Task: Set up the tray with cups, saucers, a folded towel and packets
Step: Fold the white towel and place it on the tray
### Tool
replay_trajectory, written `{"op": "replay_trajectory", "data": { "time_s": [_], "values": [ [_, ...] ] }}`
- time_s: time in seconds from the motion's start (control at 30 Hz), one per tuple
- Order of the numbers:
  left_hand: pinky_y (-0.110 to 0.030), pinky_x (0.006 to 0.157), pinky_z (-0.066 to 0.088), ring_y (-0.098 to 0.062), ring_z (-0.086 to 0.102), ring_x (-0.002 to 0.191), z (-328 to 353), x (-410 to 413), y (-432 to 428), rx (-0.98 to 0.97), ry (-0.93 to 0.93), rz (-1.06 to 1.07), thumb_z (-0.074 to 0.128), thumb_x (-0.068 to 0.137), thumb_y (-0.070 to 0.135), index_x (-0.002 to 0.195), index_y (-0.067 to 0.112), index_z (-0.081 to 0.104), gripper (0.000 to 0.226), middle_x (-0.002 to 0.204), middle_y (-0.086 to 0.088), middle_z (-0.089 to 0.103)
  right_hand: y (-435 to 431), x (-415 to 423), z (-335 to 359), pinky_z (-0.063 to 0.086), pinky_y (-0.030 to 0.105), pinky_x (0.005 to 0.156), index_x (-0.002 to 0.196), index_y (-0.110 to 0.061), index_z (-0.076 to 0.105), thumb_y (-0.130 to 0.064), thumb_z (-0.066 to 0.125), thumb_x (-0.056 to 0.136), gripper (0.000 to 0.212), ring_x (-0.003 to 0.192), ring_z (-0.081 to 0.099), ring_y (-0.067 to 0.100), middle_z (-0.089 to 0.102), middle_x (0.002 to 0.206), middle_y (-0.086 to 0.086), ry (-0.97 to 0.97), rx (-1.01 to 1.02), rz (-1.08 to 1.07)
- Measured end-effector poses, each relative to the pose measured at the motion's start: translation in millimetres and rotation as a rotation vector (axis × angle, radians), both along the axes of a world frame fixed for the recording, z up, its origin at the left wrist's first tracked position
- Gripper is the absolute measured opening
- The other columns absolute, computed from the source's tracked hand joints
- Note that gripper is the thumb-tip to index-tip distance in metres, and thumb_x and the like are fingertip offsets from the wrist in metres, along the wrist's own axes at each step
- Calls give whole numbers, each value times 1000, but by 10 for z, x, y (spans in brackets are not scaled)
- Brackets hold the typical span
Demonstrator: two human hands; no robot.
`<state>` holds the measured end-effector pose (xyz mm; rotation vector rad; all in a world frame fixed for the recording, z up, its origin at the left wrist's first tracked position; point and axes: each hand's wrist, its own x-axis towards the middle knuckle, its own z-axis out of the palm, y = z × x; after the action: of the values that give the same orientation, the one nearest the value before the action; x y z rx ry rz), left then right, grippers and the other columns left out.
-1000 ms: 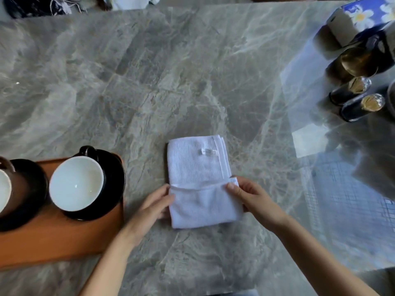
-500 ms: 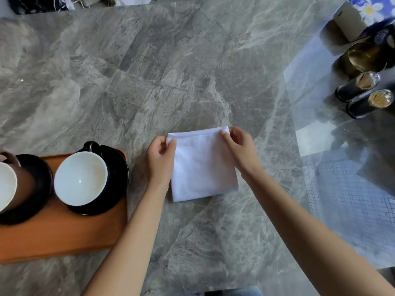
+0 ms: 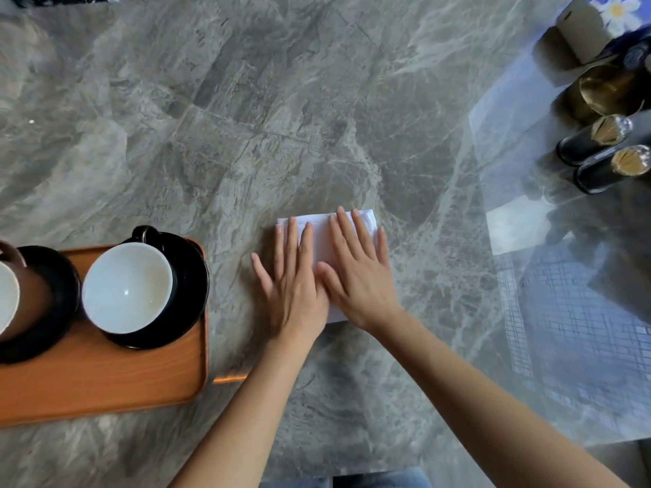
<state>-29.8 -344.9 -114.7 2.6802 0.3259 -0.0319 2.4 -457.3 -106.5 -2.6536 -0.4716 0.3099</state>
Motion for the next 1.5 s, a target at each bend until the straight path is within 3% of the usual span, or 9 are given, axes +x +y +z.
{"op": "replay_trajectory", "data": {
  "time_s": [0.23, 0.47, 0.57, 0.73, 0.9, 1.07, 1.27, 1.37, 1.5],
  "values": [
    [-57, 114, -1, -14, -2, 145, -111, -65, 62, 112, 106, 36, 24, 89, 41, 149, 18, 10, 66, 159, 1, 4, -146, -17, -161, -4, 49, 119, 151, -17, 5, -59, 13, 93, 72, 146, -11, 10, -7, 158, -6, -21, -84, 24],
    [-56, 115, -2, -16, -4, 147, -41, -19, 62, 90, 161, 31, 35, 94, 36, 149, 19, 2, 67, 160, 0, -2, -137, 33, -96, -6, 47, 120, 151, -14, 3, -58, 18, 92, 75, 146, -15, 14, -4, 161, 2, 4, -52, 46],
    [-51, 115, -4, -10, -6, 146, 40, -146, 226, -22, 36, -65, 33, 90, 45, 149, 25, 7, 68, 160, 3, 2, -329, -27, -8, -1, 44, 120, 150, -20, 19, -55, 30, 93, 68, 148, -4, 13, 9, 161, 0, -50, 122, 78],
    [-48, 114, 0, -8, 6, 146, -18, -538, 546, 38, -34, -398, 44, 85, 50, 145, 26, 26, 68, 157, 6, 18, -767, -314, -44, 22, 54, 114, 120, -15, 54, -56, 52, 85, 54, 139, 32, 23, 46, 143, 4, -152, 37, 290],
    [-49, 115, 6, -9, 12, 144, -77, -552, 654, 79, 31, -478, 45, 84, 52, 144, 25, 33, 67, 155, 3, 22, -931, -325, -112, 29, 52, 111, 115, -12, 61, -38, 61, 87, 38, 137, 39, 20, 50, 142, 2, -154, 37, 265],
    [-49, 116, 6, -9, 17, 144, -44, -485, 802, 107, 1, -562, 45, 86, 51, 142, 29, 34, 61, 154, 4, 26, -994, -323, -174, 32, 46, 109, 113, -16, 65, -36, 52, 93, 30, 133, 46, 18, 51, 142, -3, -218, 105, 256],
    [-43, 114, 20, -9, 39, 134, -25, -450, 845, 43, -184, -610, 59, 82, 28, 116, 21, 63, 34, 138, 3, 53, -1026, -347, -268, 32, 48, 108, 115, -23, 63, -19, 70, 85, 31, 133, 45, 18, 51, 141, -4, -287, 96, 257],
    [-39, 111, 28, -11, 49, 127, -12, -446, 859, -22, -242, -616, 57, 80, 10, 107, 17, 68, 30, 130, 2, 59, -1042, -359, -267, 28, 48, 110, 113, -22, 65, -14, 70, 84, 31, 133, 43, 17, 54, 139, -3, -328, 89, 272],
    [-40, 109, 33, -13, 56, 121, 58, -420, 813, -63, -273, -591, 52, 81, 3, 98, 11, 70, 26, 124, -1, 64, -1030, -359, -207, 34, 50, 108, 107, -16, 65, -8, 68, 83, 25, 131, 48, 19, 58, 134, 3, -353, 127, 290]
  ]
}}
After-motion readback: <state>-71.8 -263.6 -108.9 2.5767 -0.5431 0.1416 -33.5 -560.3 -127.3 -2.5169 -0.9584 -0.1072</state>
